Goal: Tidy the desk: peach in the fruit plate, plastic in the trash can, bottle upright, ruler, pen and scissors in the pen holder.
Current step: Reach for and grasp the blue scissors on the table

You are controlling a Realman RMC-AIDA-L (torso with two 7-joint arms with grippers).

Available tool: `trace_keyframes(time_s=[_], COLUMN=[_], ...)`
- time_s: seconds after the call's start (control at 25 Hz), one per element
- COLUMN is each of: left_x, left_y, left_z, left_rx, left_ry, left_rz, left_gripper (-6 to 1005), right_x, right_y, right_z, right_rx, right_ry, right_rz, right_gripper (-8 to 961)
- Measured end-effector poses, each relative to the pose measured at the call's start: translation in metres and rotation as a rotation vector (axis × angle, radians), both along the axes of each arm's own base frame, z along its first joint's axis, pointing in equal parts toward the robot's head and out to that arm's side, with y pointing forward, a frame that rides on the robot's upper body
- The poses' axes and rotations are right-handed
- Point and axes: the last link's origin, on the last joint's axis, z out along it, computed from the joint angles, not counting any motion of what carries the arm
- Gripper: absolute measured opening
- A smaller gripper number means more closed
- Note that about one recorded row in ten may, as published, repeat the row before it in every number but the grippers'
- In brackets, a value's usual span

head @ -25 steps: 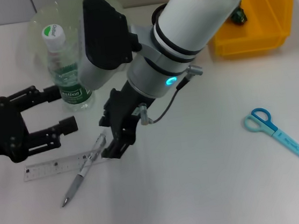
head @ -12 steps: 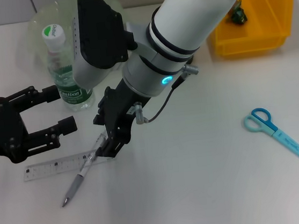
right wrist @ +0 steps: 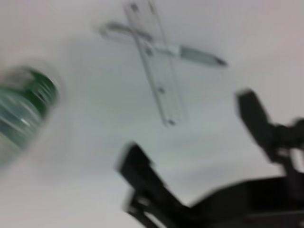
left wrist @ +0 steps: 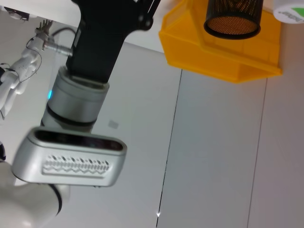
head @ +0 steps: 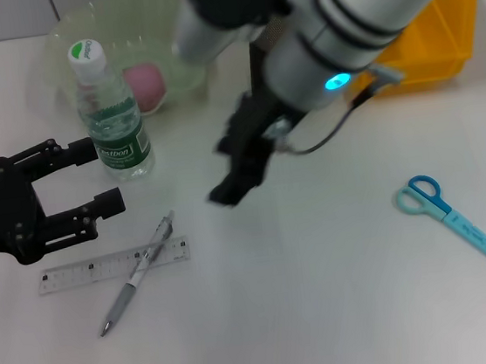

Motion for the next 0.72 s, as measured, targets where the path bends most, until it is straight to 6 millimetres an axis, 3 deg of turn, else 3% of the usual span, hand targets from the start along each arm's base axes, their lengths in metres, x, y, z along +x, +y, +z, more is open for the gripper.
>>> trace_keyframes(time_s=[0.04,0.2,0.44,0.72], left_x=[0.0,0.001,0.002,0.002], left_y=[0.0,0.002,0.003,0.003], left_z=[0.0,-0.001,-0.001,-0.002], left_rx=[0.0,0.0,-0.001,-0.002], left_ry=[0.001,0.003,0.003,0.001], left_rz=[-0.001,-0.003,-0.005,-0.004], left_gripper=[788,788,788,787], right_x=[0.004,0.013,0.042,0.061], right_y=[0.003,0.002,-0.001,-0.008], right_z=[0.013,0.029,0.043,0.053], right_rx=[0.034,0.043,0.088,0.114], right_ry=[-0.045,-0.092,-0.236,-0.266], right_rz=[-0.053,-0.15,-0.301,-0.391], right_gripper=[699,699,699,699])
